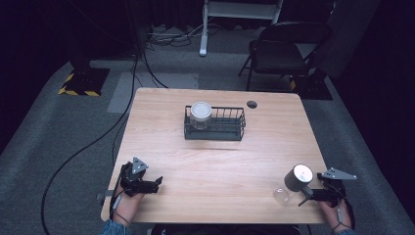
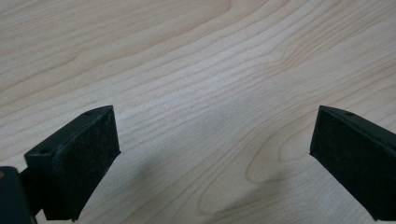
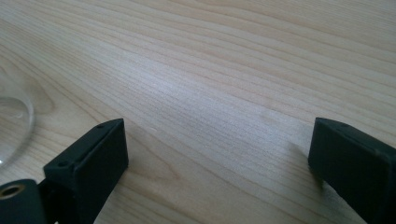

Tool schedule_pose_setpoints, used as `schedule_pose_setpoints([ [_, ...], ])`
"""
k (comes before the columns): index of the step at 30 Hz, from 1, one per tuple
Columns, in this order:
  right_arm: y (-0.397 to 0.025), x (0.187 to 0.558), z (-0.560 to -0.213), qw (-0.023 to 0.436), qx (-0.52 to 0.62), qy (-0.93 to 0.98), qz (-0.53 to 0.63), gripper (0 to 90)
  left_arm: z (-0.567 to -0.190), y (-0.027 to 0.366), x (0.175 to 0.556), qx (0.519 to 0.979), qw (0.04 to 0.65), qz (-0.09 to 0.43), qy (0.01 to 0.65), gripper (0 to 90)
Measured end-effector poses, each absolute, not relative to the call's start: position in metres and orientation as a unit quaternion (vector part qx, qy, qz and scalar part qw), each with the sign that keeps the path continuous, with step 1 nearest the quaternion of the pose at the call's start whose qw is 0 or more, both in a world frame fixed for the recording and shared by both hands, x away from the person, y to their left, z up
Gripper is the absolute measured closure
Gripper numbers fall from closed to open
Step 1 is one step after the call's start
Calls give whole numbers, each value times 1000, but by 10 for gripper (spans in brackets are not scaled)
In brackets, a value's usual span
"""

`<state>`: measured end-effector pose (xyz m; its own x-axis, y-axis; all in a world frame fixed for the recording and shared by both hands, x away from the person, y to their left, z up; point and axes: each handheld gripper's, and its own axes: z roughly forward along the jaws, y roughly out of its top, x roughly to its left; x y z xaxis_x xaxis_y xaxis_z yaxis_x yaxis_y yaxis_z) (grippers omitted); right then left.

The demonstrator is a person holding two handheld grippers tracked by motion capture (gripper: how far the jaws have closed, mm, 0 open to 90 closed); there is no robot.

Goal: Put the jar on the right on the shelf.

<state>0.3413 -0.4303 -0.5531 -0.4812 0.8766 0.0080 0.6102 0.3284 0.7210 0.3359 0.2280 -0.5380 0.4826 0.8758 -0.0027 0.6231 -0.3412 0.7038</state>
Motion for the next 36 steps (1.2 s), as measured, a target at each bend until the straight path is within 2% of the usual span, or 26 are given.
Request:
schedule_pose_setpoints([
  [6,-430,341,-553,196,470,791,339,48,-545,228,337,794,293,195,495,13],
  [11,-430,341,-553,196,470,791,339,48,-550,232,338,789,310,189,496,2],
  [36,-433,337,-546,206,475,777,357,37,-550,232,338,789,311,190,496,2],
])
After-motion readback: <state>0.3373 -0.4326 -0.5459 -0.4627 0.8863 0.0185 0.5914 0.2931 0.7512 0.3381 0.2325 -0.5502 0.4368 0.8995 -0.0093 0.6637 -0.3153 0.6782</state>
